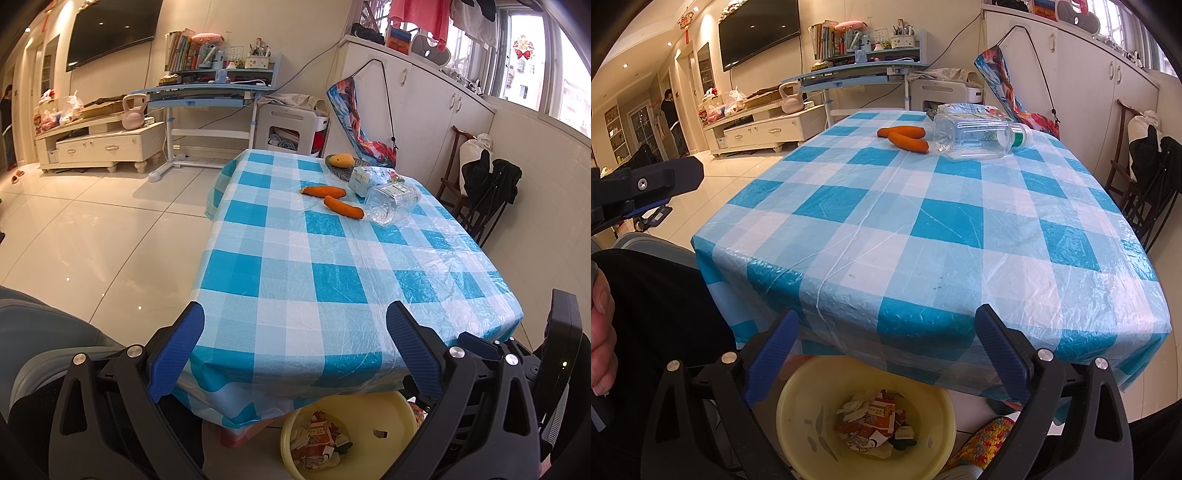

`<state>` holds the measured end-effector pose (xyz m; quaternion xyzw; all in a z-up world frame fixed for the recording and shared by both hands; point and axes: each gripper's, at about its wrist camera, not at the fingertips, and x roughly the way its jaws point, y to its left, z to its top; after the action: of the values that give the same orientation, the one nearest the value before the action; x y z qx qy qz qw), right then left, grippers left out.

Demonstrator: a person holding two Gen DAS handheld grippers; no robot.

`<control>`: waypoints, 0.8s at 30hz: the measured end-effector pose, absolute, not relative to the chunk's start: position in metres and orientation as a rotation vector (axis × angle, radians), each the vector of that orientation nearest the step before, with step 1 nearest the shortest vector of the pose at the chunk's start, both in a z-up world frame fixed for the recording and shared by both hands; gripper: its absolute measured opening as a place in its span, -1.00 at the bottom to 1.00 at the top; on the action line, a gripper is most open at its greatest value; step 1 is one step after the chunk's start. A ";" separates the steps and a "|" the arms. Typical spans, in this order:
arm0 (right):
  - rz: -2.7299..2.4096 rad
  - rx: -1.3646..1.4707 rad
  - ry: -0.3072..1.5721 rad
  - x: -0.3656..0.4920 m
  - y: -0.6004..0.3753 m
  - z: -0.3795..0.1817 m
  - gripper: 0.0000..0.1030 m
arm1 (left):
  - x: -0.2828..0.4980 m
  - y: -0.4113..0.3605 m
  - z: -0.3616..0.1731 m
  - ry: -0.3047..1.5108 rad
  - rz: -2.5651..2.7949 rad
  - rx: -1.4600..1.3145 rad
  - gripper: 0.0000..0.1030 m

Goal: Collect trash

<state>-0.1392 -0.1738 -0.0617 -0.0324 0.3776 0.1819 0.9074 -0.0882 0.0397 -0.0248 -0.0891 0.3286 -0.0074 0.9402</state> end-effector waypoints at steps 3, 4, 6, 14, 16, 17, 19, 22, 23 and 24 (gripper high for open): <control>0.375 -0.066 0.779 -0.139 -0.174 -0.062 0.80 | -0.088 0.040 -0.025 0.671 -0.015 -0.182 0.85; 0.375 -0.067 0.779 -0.139 -0.174 -0.062 0.80 | -0.088 0.039 -0.025 0.671 -0.015 -0.183 0.85; 0.375 -0.068 0.779 -0.139 -0.174 -0.062 0.80 | -0.088 0.039 -0.026 0.672 -0.015 -0.183 0.85; 0.375 -0.070 0.779 -0.140 -0.173 -0.062 0.81 | -0.089 0.038 -0.027 0.673 -0.015 -0.181 0.85; 0.375 -0.071 0.779 -0.140 -0.173 -0.062 0.81 | -0.089 0.038 -0.027 0.673 -0.016 -0.182 0.85; 0.375 -0.071 0.779 -0.140 -0.173 -0.062 0.81 | -0.088 0.038 -0.026 0.673 -0.016 -0.182 0.85; 0.375 -0.071 0.779 -0.140 -0.173 -0.062 0.81 | -0.088 0.038 -0.026 0.673 -0.016 -0.182 0.85; 0.374 -0.072 0.779 -0.140 -0.173 -0.062 0.81 | -0.089 0.038 -0.028 0.673 -0.017 -0.180 0.85; 0.374 -0.072 0.779 -0.140 -0.173 -0.062 0.81 | -0.089 0.038 -0.028 0.673 -0.017 -0.180 0.85; 0.375 -0.072 0.779 -0.140 -0.173 -0.063 0.81 | -0.089 0.037 -0.029 0.674 -0.017 -0.179 0.85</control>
<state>-0.1402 -0.1733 -0.0625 -0.0347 0.3776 0.1814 0.9074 -0.0894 0.0374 -0.0286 -0.0876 0.3302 -0.0085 0.9398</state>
